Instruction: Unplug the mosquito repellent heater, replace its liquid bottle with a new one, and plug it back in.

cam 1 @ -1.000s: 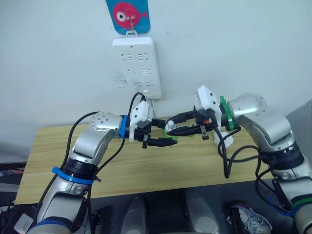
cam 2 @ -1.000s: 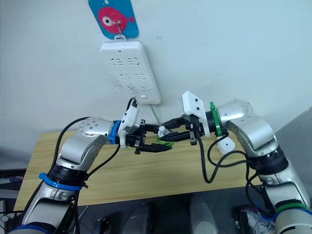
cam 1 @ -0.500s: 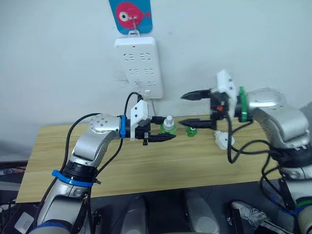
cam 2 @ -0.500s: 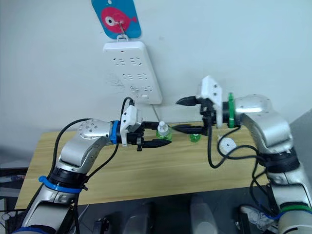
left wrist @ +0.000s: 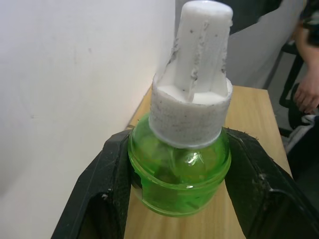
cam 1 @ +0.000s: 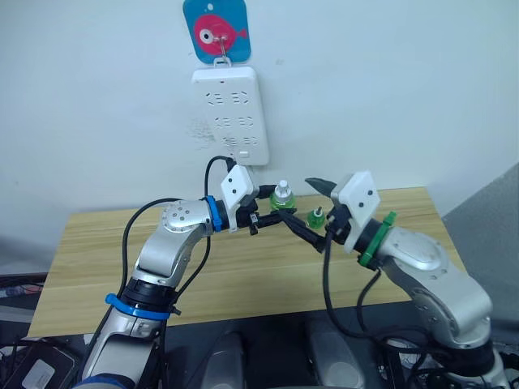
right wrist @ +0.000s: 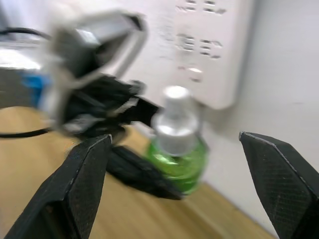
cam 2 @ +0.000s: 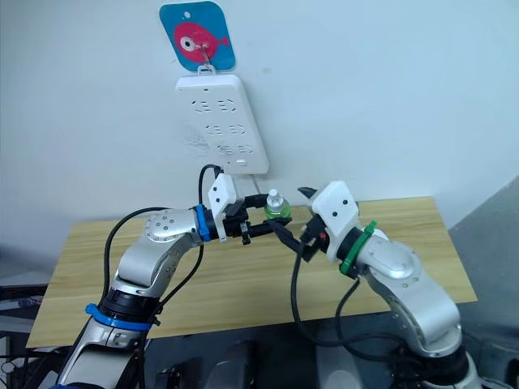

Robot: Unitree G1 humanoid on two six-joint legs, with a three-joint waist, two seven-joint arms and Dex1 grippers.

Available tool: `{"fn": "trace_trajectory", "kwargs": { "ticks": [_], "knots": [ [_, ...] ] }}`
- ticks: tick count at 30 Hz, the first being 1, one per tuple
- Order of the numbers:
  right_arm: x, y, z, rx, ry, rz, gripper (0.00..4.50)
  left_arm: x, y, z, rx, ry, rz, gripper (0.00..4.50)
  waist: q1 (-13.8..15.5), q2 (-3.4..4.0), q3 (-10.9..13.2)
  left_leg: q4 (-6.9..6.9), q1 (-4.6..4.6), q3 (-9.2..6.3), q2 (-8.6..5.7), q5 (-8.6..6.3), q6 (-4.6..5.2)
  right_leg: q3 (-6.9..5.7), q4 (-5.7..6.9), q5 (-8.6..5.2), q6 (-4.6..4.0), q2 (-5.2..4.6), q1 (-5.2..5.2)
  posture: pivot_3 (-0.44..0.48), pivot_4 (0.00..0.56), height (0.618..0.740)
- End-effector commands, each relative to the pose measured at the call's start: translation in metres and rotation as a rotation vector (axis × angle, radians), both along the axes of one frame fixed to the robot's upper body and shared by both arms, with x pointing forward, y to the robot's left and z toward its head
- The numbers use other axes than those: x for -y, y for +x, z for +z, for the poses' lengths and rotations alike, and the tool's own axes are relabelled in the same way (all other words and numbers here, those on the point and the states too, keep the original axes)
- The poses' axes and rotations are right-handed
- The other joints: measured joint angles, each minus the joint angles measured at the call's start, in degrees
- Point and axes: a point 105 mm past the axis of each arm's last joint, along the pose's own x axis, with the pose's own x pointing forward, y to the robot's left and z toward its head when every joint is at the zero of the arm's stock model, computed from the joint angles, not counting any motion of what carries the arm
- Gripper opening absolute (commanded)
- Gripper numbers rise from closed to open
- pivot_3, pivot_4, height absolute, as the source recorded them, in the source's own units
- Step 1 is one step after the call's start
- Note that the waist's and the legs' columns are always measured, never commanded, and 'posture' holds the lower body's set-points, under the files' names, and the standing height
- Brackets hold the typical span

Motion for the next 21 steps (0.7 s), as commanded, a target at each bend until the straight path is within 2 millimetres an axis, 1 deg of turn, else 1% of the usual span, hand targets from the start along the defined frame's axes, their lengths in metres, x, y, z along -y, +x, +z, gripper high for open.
{"fn": "trace_trajectory", "kwargs": {
  "ticks": [1, 3, 4, 5, 8, 9, 11, 12, 13, 16, 19, 21],
  "knots": [
    [-0.002, 0.001, 0.008, 0.046, 0.035, -0.030, 4.29, 0.007, -0.006, 0.014, 0.059, -0.030, -0.029, 2.26, 0.0, 0.00, 0.0, -0.01, 0.00, -0.01, 0.00, 0.02, -0.04, -0.01, -0.02, 0.00, 0.00, 0.00, 0.00, -0.170, 0.199, 0.734],
    [-0.006, 0.002, 0.009, 0.048, 0.059, -0.024, 4.29, 0.008, -0.008, 0.014, 0.057, -0.030, -0.036, 2.26, -0.1, 0.00, 0.0, -0.06, -0.01, 0.01, 0.00, 0.08, -0.15, -0.01, -0.10, 0.00, 0.00, 0.00, 0.00, -0.170, 0.199, 0.734],
    [-0.008, 0.004, 0.010, 0.047, 0.070, -0.023, 3.92, 0.008, -0.009, 0.013, 0.055, -0.030, -0.040, 2.26, -0.1, 0.01, 0.0, -0.08, -0.01, 0.02, 0.00, 0.08, -0.14, -0.01, -0.11, 0.00, 0.00, 0.00, -0.01, -0.170, 0.199, 0.734],
    [-0.010, 0.005, 0.010, 0.045, 0.077, -0.019, 3.70, 0.008, -0.010, 0.012, 0.051, -0.030, -0.045, 2.26, -0.2, 0.01, 0.0, -0.10, -0.01, 0.02, 0.01, 0.08, -0.14, -0.01, -0.11, 0.00, -0.01, 0.00, -0.01, -0.170, 0.199, 0.734],
    [-0.015, 0.005, 0.009, 0.033, 0.082, 0.005, 2.69, 0.009, -0.013, 0.010, 0.046, -0.031, -0.053, 2.26, -0.2, 0.03, 0.0, -0.11, -0.01, 0.01, 0.03, 0.07, -0.14, -0.01, -0.11, -0.01, -0.01, 0.01, -0.02, -0.167, 0.201, 0.734],
    [-0.016, 0.005, 0.008, 0.028, 0.078, 0.015, 2.25, 0.009, -0.013, 0.010, 0.046, -0.031, -0.054, 2.26, -0.1, 0.03, 0.0, -0.11, -0.01, 0.01, 0.03, 0.07, -0.13, -0.01, -0.10, -0.01, -0.01, 0.01, -0.02, -0.167, 0.201, 0.734],
    [-0.020, 0.002, 0.006, 0.016, 0.072, 0.046, 1.50, 0.009, -0.013, 0.011, 0.046, -0.033, -0.054, 2.26, 0.0, 0.02, 0.0, -0.10, -0.01, 0.00, 0.02, 0.07, -0.13, -0.01, -0.10, -0.01, -0.01, 0.01, -0.02, -0.167, 0.201, 0.734],
    [-0.023, -0.002, 0.004, 0.003, 0.070, 0.086, 1.15, 0.009, -0.013, 0.011, 0.039, -0.039, -0.057, 2.26, 0.0, 0.02, 0.0, -0.09, -0.01, 0.00, 0.01, 0.07, -0.13, -0.01, -0.10, -0.01, -0.01, 0.00, -0.01, -0.167, 0.201, 0.734],
    [-0.024, -0.006, 0.004, -0.006, 0.076, 0.120, 1.05, 0.008, -0.013, 0.011, 0.029, -0.045, -0.059, 2.26, 0.0, 0.02, 0.0, -0.09, -0.01, 0.00, 0.00, 0.07, -0.13, -0.01, -0.10, -0.01, -0.01, 0.00, -0.01, -0.165, 0.201, 0.734],
    [-0.025, -0.015, 0.004, -0.010, 0.056, 0.250, 1.05, 0.004, -0.020, 0.006, -0.001, -0.005, -0.120, 2.26, -0.1, 0.02, 0.0, -0.10, -0.01, 0.01, 0.01, 0.05, -0.10, -0.01, -0.11, -0.01, -0.01, 0.00, -0.01, -0.166, 0.203, 0.734],
    [-0.023, -0.019, 0.001, 0.006, -0.087, 0.471, 1.05, -0.005, -0.030, 0.001, -0.058, 0.049, -0.221, 2.26, -0.2, 0.02, 0.0, -0.10, 0.00, 0.03, 0.02, -0.03, 0.05, -0.01, -0.11, -0.01, -0.01, 0.03, -0.01, -0.174, 0.208, 0.734],
    [-0.017, -0.019, -0.002, 0.002, -0.211, 0.626, 1.05, -0.010, -0.037, -0.002, -0.084, 0.101, -0.292, 2.26, -0.2, 0.02, 0.0, -0.09, 0.02, 0.07, 0.02, -0.05, 0.09, 0.00, -0.11, -0.01, -0.01, 0.03, 0.00, -0.173, 0.210, 0.734]
  ]
}}
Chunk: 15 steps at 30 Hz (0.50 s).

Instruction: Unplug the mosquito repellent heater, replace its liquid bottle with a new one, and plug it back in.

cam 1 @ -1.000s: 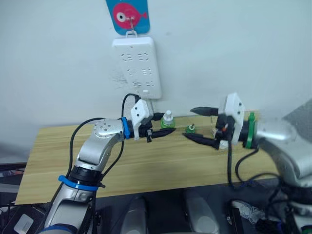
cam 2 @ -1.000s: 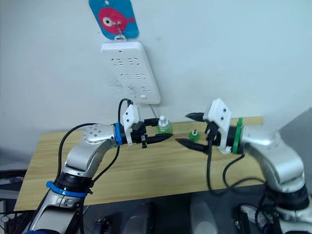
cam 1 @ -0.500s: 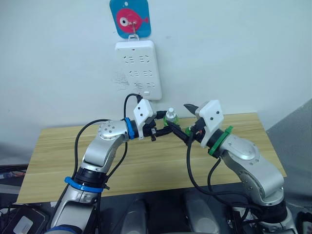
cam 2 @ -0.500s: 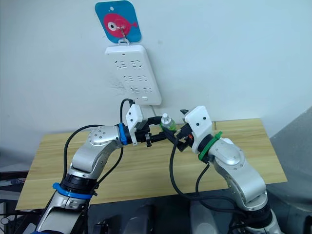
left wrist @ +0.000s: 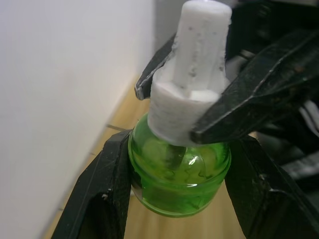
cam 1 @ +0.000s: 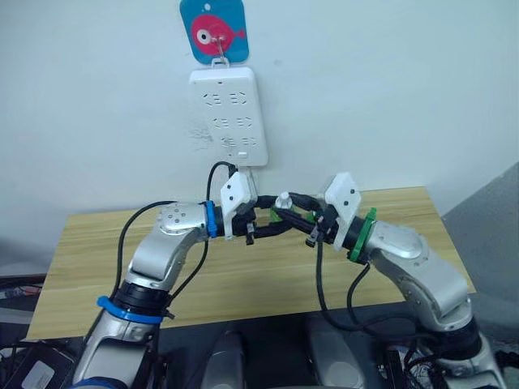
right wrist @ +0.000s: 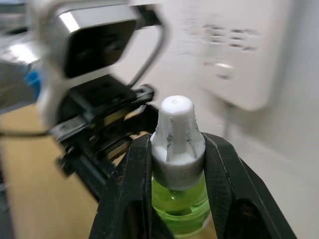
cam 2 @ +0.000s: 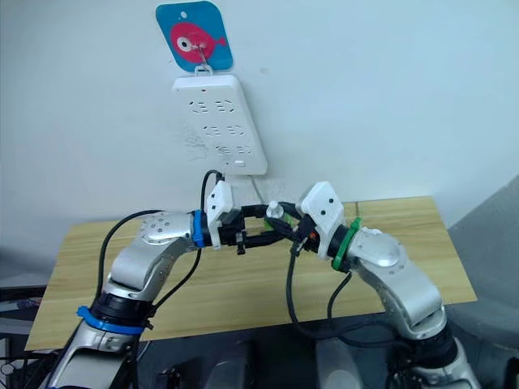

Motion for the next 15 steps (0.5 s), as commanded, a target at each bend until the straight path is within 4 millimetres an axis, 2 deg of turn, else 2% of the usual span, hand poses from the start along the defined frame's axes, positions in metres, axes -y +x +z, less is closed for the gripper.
{"fn": "trace_trajectory", "kwargs": {
  "ticks": [1, 4, 8, 12, 15],
  "knots": [
    [0.001, -0.012, 0.007, 0.041, -0.108, 0.288, 1.05, -0.005, -0.013, 0.004, -0.008, 0.041, -0.121, 2.26, 0.0, 0.00, 0.0, -0.01, 0.04, -0.02, 0.01, 0.00, 0.00, -0.01, -0.01, 0.00, 0.00, 0.01, 0.04, -0.173, 0.210, 0.734],
    [0.007, -0.007, 0.015, 0.002, -0.195, 0.422, 1.05, -0.005, -0.010, 0.005, 0.022, 0.075, -0.165, 2.26, 0.1, 0.00, 0.0, -0.02, 0.09, -0.07, 0.04, -0.01, 0.02, -0.06, -0.01, -0.01, -0.02, 0.06, 0.10, -0.157, 0.202, 0.734],
    [0.010, -0.007, 0.017, -0.046, -0.226, 0.473, 1.05, -0.002, -0.005, 0.008, 0.049, 0.067, -0.168, 2.26, 0.2, 0.00, 0.0, 0.01, 0.05, -0.09, 0.01, -0.01, 0.02, -0.08, -0.08, -0.01, -0.02, 0.00, 0.12, -0.153, 0.199, 0.734],
    [0.019, 0.007, 0.023, -0.042, -0.189, 0.364, 2.47, 0.001, -0.006, 0.008, 0.050, 0.048, -0.158, 2.26, 0.1, 0.00, 0.0, 0.01, 0.03, -0.07, 0.02, 0.01, -0.02, -0.07, -0.13, -0.01, -0.02, -0.01, 0.10, -0.161, 0.201, 0.734],
    [0.040, 0.024, 0.031, 0.003, -0.185, 0.211, 3.55, 0.001, -0.004, 0.007, 0.024, 0.006, -0.111, 2.26, 0.2, 0.00, 0.0, 0.02, 0.02, -0.07, 0.01, 0.01, -0.03, -0.06, -0.11, -0.01, -0.02, -0.03, 0.09, -0.172, 0.203, 0.734]
  ]
}}
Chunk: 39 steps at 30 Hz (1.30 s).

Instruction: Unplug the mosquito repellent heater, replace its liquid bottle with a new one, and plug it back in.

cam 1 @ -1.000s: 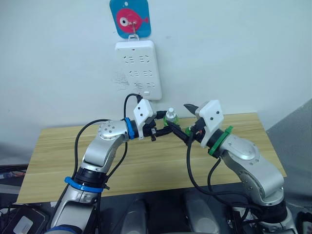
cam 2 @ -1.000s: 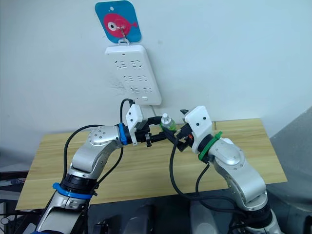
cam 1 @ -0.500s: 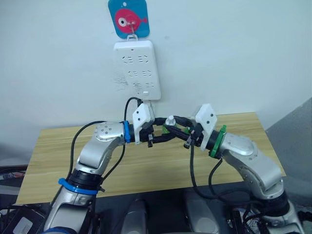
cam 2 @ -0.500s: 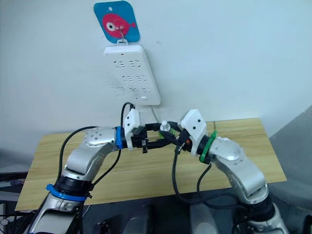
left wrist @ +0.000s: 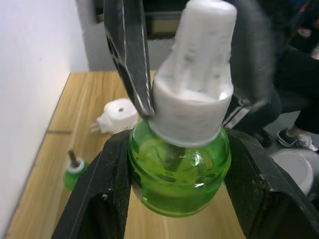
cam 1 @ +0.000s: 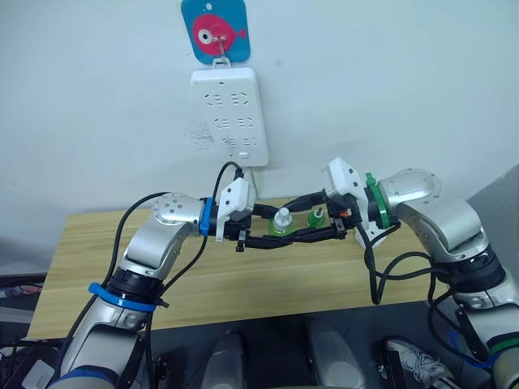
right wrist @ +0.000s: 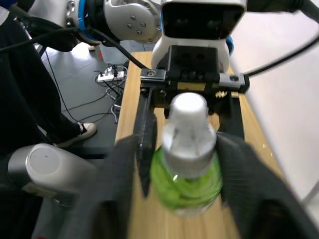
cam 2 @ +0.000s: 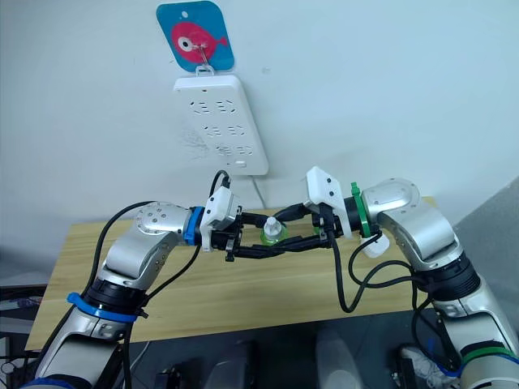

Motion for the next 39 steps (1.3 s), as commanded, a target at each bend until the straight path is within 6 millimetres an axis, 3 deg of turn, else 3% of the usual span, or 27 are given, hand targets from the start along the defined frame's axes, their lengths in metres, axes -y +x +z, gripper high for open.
{"fn": "trace_trajectory", "kwargs": {
  "ticks": [1, 3, 6, 10, 16, 24, 29, 32, 39],
  "knots": [
    [0.028, 0.014, 0.017, 0.085, 0.023, -0.155, 3.92, 0.000, 0.001, 0.007, 0.000, -0.063, 0.053, 2.26, 0.2, 0.00, 0.0, 0.00, 0.00, 0.00, -0.02, -0.01, 0.02, 0.00, 0.00, 0.00, 0.00, -0.02, 0.00, -0.174, 0.203, 0.734],
    [0.040, 0.009, 0.016, 0.079, 0.015, -0.194, 4.50, 0.002, 0.003, 0.006, 0.007, -0.078, 0.077, 2.26, 0.3, 0.00, 0.0, 0.03, -0.02, -0.01, -0.04, -0.04, 0.07, 0.00, 0.00, 0.00, 0.00, -0.05, 0.02, -0.176, 0.203, 0.734],
    [0.043, -0.006, 0.014, 0.068, 0.030, -0.222, 4.50, 0.005, 0.005, 0.006, 0.007, -0.096, 0.093, 2.26, 0.1, 0.00, 0.0, 0.02, -0.04, 0.01, -0.04, -0.06, 0.11, -0.01, -0.02, 0.00, 0.00, -0.05, 0.01, -0.181, 0.202, 0.734],
    [0.025, -0.028, 0.014, 0.093, 0.090, -0.250, 4.50, 0.007, 0.007, 0.006, 0.010, -0.101, 0.098, 2.26, -0.3, 0.02, 0.0, 0.00, -0.03, 0.04, 0.02, -0.08, 0.14, 0.03, 0.04, 0.00, 0.00, 0.00, -0.02, -0.196, 0.194, 0.734],
    [0.004, -0.023, 0.013, 0.114, 0.183, -0.395, 4.50, 0.013, 0.009, 0.009, 0.028, -0.108, 0.081, 2.26, -0.2, 0.03, -0.1, 0.06, -0.01, 0.02, 0.01, -0.06, 0.11, 0.05, 0.11, 0.00, 0.00, 0.03, -0.01, -0.212, 0.187, 0.734],
    [-0.011, -0.009, 0.008, 0.134, 0.166, -0.399, 4.50, 0.020, 0.004, 0.008, 0.020, -0.106, 0.046, 2.26, -0.3, 0.05, -0.1, 0.03, -0.01, 0.03, -0.01, 0.02, -0.03, 0.04, 0.05, 0.00, 0.00, 0.01, -0.01, -0.207, 0.174, 0.734],
    [-0.004, 0.003, 0.019, 0.113, 0.214, -0.432, 4.50, 0.020, 0.001, 0.006, 0.016, -0.108, 0.045, 2.26, -0.3, 0.04, -0.1, 0.03, -0.01, 0.01, 0.00, 0.02, -0.03, 0.02, 0.06, 0.00, 0.00, 0.01, -0.01, -0.203, 0.172, 0.734],
    [0.010, 0.006, 0.013, 0.108, 0.174, -0.456, 4.50, 0.020, -0.001, 0.005, 0.012, -0.108, 0.046, 2.26, -0.3, 0.04, -0.1, 0.02, -0.02, 0.03, -0.02, 0.02, -0.03, 0.03, 0.04, 0.00, 0.00, -0.01, -0.01, -0.202, 0.173, 0.734],
    [0.040, -0.001, 0.010, 0.091, 0.090, -0.461, 4.50, 0.016, 0.000, 0.004, 0.012, -0.100, 0.054, 2.26, -0.1, 0.04, -0.1, 0.02, -0.02, 0.01, -0.02, 0.00, 0.01, 0.02, 0.04, 0.00, 0.00, -0.01, -0.01, -0.204, 0.171, 0.734]
  ]
}}
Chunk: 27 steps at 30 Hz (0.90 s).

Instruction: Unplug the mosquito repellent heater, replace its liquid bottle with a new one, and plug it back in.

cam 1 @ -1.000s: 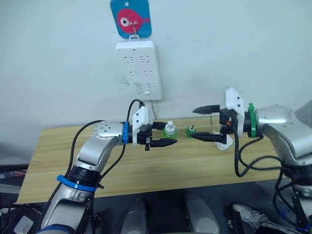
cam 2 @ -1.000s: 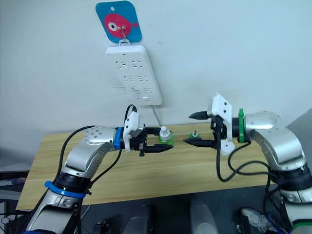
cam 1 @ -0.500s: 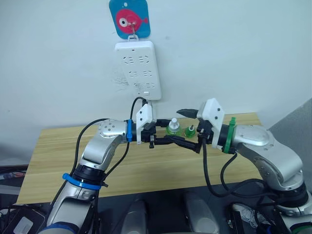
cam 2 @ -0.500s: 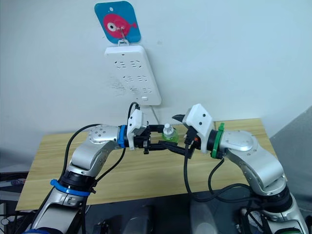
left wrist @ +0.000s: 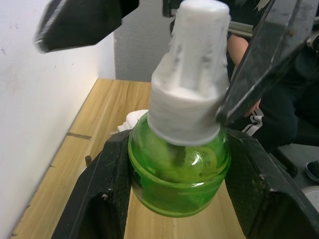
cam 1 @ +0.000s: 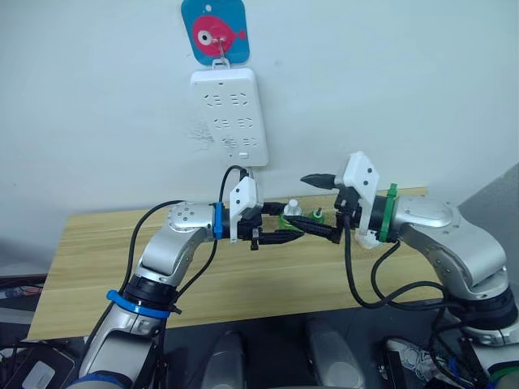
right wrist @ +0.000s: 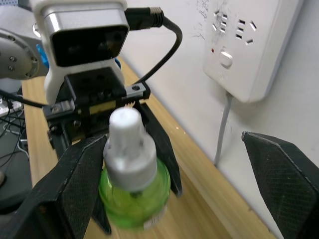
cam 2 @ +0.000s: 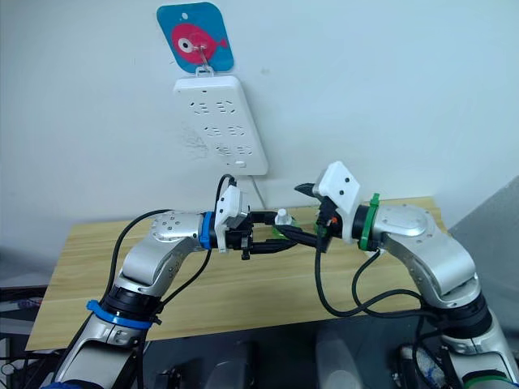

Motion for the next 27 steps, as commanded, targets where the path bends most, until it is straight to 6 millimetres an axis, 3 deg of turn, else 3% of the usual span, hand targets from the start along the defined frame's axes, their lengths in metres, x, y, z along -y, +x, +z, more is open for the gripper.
{"fn": "trace_trajectory", "kwargs": {
  "ticks": [1, 4, 7, 11, 17, 22, 27],
  "knots": [
    [0.021, -0.004, 0.011, 0.024, -0.027, -0.022, 4.50, -0.001, -0.005, 0.008, 0.047, -0.004, -0.027, 2.26, 0.0, 0.02, 0.0, 0.00, 0.00, 0.02, 0.00, -0.01, 0.01, 0.02, 0.00, 0.00, 0.00, 0.00, 0.00, -0.204, 0.170, 0.734],
    [0.022, -0.015, 0.011, -0.011, -0.050, 0.025, 4.50, -0.002, -0.005, 0.008, 0.052, 0.001, -0.026, 2.26, -0.1, 0.05, -0.1, 0.00, 0.00, 0.04, 0.01, -0.06, 0.11, 0.02, 0.00, 0.00, 0.00, 0.01, 0.00, -0.204, 0.168, 0.734],
    [0.010, -0.019, 0.011, -0.005, -0.029, 0.044, 4.50, -0.002, -0.004, 0.009, 0.056, 0.002, -0.027, 2.26, -0.3, 0.05, -0.2, 0.00, 0.01, 0.03, 0.04, -0.06, 0.12, 0.01, 0.02, 0.00, 0.00, 0.03, 0.00, -0.203, 0.169, 0.734],
    [-0.016, -0.015, 0.010, 0.018, 0.031, 0.049, 4.50, 0.002, -0.007, 0.009, 0.060, 0.003, -0.038, 2.26, -0.5, 0.08, -0.2, 0.01, 0.01, 0.03, 0.05, -0.06, 0.10, 0.02, 0.04, 0.00, 0.00, 0.05, 0.00, -0.200, 0.172, 0.734],
    [-0.032, 0.000, 0.011, 0.035, 0.064, 0.025, 4.50, 0.007, -0.011, 0.008, 0.057, 0.002, -0.054, 2.26, -0.3, 0.09, -0.6, 0.01, 0.00, 0.02, -0.03, 0.02, -0.04, 0.02, 0.01, 0.00, 0.00, -0.02, 0.00, -0.190, 0.172, 0.734],
    [-0.018, 0.005, 0.014, 0.044, 0.049, -0.004, 4.50, 0.008, -0.014, 0.008, 0.056, -0.002, -0.054, 2.26, -0.2, 0.13, -0.8, -0.01, 0.00, 0.01, -0.02, 0.02, -0.03, 0.01, 0.00, 0.00, 0.00, -0.02, 0.00, -0.181, 0.175, 0.734],
    [0.007, -0.007, 0.012, -0.005, -0.023, 0.023, 4.50, 0.003, -0.013, 0.006, 0.051, 0.003, -0.040, 2.26, 0.1, 0.13, -0.8, 0.00, 0.00, 0.01, -0.03, -0.07, 0.12, 0.01, -0.01, 0.00, 0.00, -0.01, 0.00, -0.181, 0.176, 0.734]
  ]
}}
